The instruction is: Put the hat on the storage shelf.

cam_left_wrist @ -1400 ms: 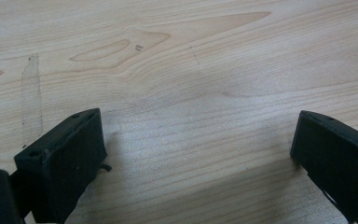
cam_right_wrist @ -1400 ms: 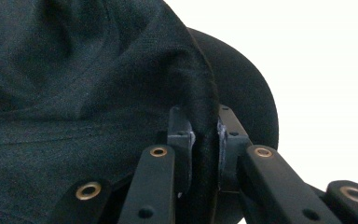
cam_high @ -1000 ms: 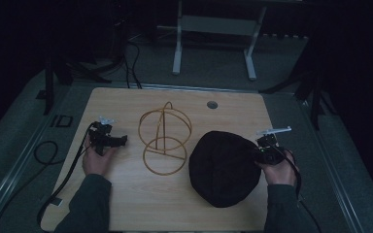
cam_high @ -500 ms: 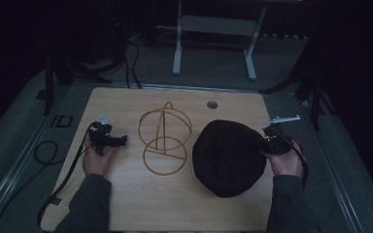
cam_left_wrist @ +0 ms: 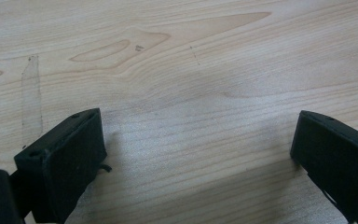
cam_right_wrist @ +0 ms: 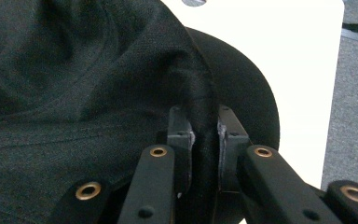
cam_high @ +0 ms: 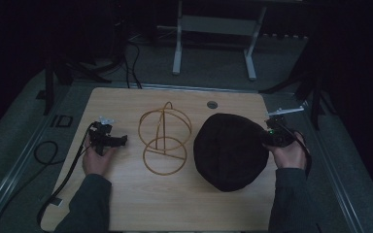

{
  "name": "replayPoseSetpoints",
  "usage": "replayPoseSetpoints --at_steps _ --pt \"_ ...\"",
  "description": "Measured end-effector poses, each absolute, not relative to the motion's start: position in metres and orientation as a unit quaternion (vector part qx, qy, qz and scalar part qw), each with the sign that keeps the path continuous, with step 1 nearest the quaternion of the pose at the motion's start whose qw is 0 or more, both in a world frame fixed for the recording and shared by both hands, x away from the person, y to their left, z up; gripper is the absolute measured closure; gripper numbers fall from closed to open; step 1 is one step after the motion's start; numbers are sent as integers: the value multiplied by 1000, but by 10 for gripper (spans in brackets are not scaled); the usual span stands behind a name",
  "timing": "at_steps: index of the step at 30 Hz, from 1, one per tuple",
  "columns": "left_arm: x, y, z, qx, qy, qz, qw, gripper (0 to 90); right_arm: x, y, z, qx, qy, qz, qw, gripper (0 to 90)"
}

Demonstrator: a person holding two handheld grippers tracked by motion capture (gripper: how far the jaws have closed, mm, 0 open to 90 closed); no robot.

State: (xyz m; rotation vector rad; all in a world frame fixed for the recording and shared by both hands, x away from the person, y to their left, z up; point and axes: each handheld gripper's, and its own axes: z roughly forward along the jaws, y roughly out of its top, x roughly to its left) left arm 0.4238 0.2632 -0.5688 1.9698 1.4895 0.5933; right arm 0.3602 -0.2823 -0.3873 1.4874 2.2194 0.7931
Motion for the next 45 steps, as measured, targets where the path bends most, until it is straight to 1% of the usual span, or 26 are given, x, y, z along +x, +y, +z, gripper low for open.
replayPoseSetpoints --at_steps 17,25,45 --pt "424 263 -569 741 560 223 297 26 370 -289 -362 522 781 300 164 798" --pt "424 263 -569 740 561 223 297 26 373 -289 -347 518 781 306 167 797" --pt "424 263 -569 740 561 223 298 26 382 -288 -327 513 781 317 160 797"
